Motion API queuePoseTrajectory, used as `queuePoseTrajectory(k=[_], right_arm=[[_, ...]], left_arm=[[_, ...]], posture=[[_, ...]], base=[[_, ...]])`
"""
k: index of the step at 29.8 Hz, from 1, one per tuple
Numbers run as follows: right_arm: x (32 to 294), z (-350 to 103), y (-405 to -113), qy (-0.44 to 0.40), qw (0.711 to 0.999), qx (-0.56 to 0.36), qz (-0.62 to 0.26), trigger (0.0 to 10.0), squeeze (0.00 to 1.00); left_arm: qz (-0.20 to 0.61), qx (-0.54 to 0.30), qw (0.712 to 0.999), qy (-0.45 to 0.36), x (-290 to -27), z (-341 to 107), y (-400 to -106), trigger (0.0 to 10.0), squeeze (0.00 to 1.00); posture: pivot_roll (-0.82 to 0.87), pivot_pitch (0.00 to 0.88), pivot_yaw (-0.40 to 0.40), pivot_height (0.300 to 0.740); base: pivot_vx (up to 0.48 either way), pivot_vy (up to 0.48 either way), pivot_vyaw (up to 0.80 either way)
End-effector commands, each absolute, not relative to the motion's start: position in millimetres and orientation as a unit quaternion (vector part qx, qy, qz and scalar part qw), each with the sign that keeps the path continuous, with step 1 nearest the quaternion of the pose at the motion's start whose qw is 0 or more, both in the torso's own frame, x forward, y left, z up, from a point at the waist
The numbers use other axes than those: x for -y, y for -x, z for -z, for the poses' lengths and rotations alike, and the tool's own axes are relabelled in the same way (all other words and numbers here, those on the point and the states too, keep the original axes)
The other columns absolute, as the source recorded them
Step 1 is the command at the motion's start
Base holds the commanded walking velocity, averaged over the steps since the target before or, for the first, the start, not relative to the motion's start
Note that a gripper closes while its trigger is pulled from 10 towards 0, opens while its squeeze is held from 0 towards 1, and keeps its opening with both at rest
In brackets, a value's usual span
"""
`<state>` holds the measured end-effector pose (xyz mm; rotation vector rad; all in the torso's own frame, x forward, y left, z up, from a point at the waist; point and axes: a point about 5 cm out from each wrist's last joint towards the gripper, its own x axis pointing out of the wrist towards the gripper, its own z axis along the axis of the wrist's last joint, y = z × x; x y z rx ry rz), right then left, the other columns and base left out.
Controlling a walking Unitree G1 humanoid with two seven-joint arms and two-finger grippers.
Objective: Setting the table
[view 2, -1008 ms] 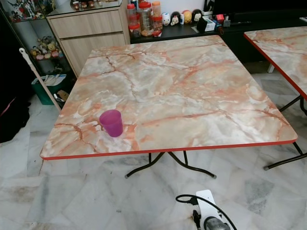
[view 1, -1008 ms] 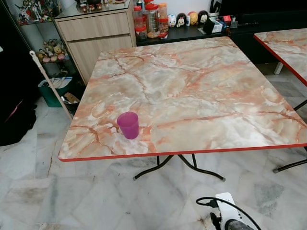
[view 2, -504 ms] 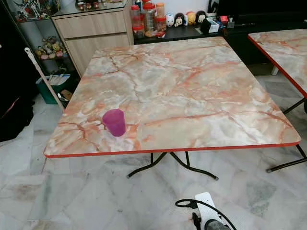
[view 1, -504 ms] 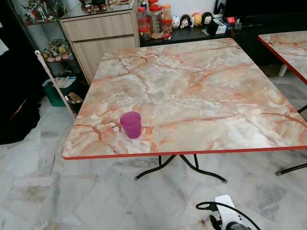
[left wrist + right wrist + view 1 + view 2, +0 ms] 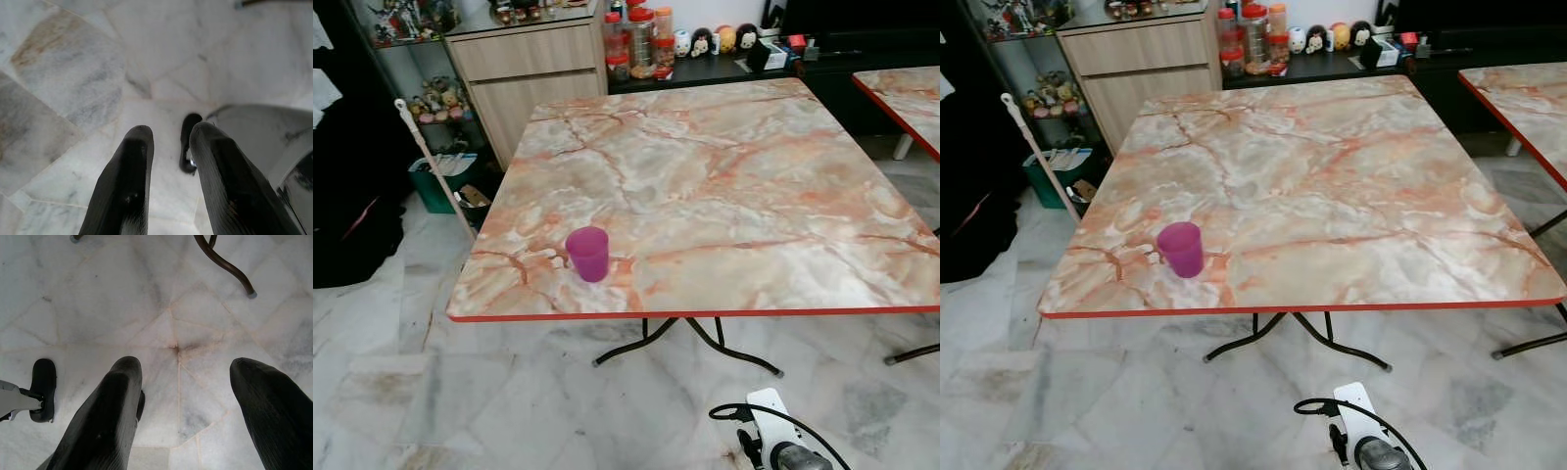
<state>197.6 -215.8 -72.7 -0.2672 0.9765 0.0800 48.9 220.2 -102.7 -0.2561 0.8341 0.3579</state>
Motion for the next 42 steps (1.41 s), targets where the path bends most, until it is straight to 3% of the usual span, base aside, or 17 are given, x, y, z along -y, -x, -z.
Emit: queuePoseTrajectory(k=[1,5,7,8,9,15,25,32,42], right_arm=[[212,71,-202,0.130,0.874,-0.466,-0.046,10.0,0.00],[212,71,-202,0.130,0.874,-0.466,-0.045,10.0,0.00],[212,71,-202,0.132,0.873,-0.467,-0.046,10.0,0.00],[212,71,-202,0.133,0.873,-0.467,-0.046,10.0,0.00],[212,71,-202,0.133,0.873,-0.467,-0.046,10.0,0.00],[212,71,-203,0.131,0.873,-0.469,-0.044,10.0,0.00],[211,71,-202,0.125,0.874,-0.468,-0.038,10.0,0.00],[212,71,-203,0.124,0.873,-0.469,-0.036,10.0,0.00],[214,70,-204,0.118,0.874,-0.471,-0.024,10.0,0.00]], left_arm=[[-0.196,-0.378,0.895,0.129,-225,100,-49,10.0,0.00],[-0.208,-0.351,0.903,0.135,-227,96,-52,10.0,0.00],[-0.177,-0.225,0.953,0.093,-236,52,-190,10.0,0.00],[-0.170,-0.172,0.967,0.078,-237,23,-237,10.0,0.00],[-0.168,-0.137,0.974,0.071,-238,2,-263,10.0,0.00],[-0.155,-0.107,0.978,0.084,-236,-17,-285,10.0,0.00],[-0.166,-0.118,0.977,0.070,-241,-22,-290,10.0,0.00],[-0.166,-0.008,0.984,0.060,-251,-72,-319,10.0,0.00],[-0.093,0.072,0.988,0.105,-216,-135,-359,10.0,0.00]], posture=[[-0.09,0.000,0.085,0.740],[-0.09,0.000,0.085,0.740],[-0.09,0.000,0.084,0.740],[-0.08,0.000,0.083,0.740],[-0.08,0.000,0.082,0.740],[-0.08,0.000,0.082,0.740],[-0.09,0.000,0.089,0.740],[-0.07,0.000,0.084,0.740],[-0.08,0.000,0.087,0.740]], base=[[0.000,0.000,0.00],[0.000,0.000,0.00],[0.000,0.000,0.00],[0.000,0.000,0.00],[0.000,0.000,0.00],[0.000,0.000,0.00],[0.000,0.000,0.00],[0.000,0.000,0.00],[0.000,0.000,0.00]])
